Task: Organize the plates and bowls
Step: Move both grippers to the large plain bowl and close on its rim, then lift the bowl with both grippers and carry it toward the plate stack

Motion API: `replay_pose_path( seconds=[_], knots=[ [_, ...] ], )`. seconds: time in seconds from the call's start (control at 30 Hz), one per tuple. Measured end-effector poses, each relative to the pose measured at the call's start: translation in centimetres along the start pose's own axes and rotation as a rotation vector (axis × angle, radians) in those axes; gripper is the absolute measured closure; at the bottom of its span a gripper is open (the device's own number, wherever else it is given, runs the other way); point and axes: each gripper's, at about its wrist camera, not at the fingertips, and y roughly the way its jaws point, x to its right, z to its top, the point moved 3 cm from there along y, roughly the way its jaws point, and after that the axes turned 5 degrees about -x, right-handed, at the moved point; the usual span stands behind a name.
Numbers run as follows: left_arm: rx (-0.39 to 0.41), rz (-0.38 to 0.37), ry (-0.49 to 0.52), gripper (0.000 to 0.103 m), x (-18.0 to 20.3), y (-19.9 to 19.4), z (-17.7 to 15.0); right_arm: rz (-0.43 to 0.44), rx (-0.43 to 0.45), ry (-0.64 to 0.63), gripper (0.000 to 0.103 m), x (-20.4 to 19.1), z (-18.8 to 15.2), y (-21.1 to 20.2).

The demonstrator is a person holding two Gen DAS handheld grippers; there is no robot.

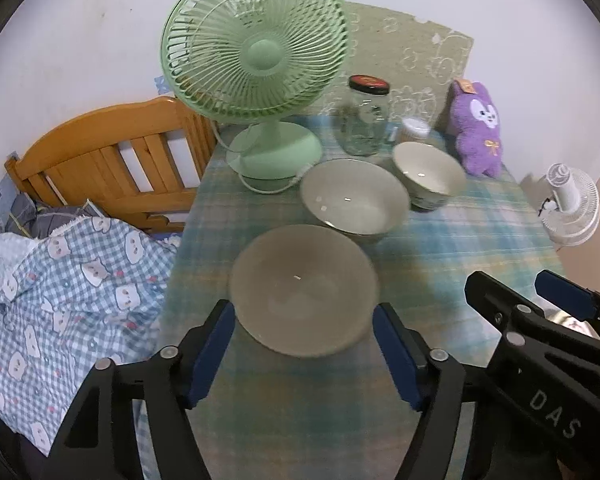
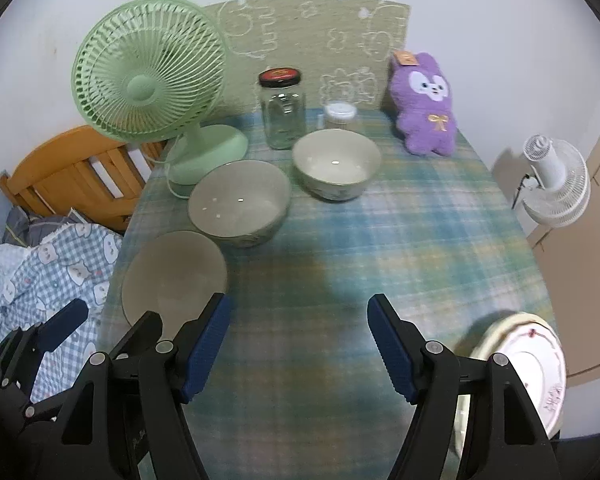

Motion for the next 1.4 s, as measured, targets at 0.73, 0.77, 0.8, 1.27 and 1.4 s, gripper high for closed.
replay_pose_path(
  seconds=[0.73, 0.77, 0.8, 1.27, 1.4],
  knots=[
    [-0.104, -0.071, 0.070, 0.063, -3.6, 10.2, 1.5, 0.030, -0.092, 0.029, 0.068, -5.6, 1.2, 10.4],
    [-0.106, -0.073, 0.070, 0.065, -3.6, 10.3, 1.5, 0.028, -0.096, 0.029, 0.072, -5.7, 1.3, 10.6],
    [-0.107, -0.072, 0.072, 0.066, -3.6, 10.4, 1.5, 0.025, -0.099, 0.023, 0.074, -5.9, 1.3, 10.8],
    [-0.132, -0.070, 0.068, 0.073, -4.0, 10.3, 1.4, 0.006, -0.106, 0.008, 0.077, -6.3, 1.2, 10.5],
    [-0.136, -0.068, 0.065, 0.073, -3.5, 9.6, 0.9, 0.009, -0.106, 0.011, 0.077, -5.8, 0.8, 9.8]
  ],
)
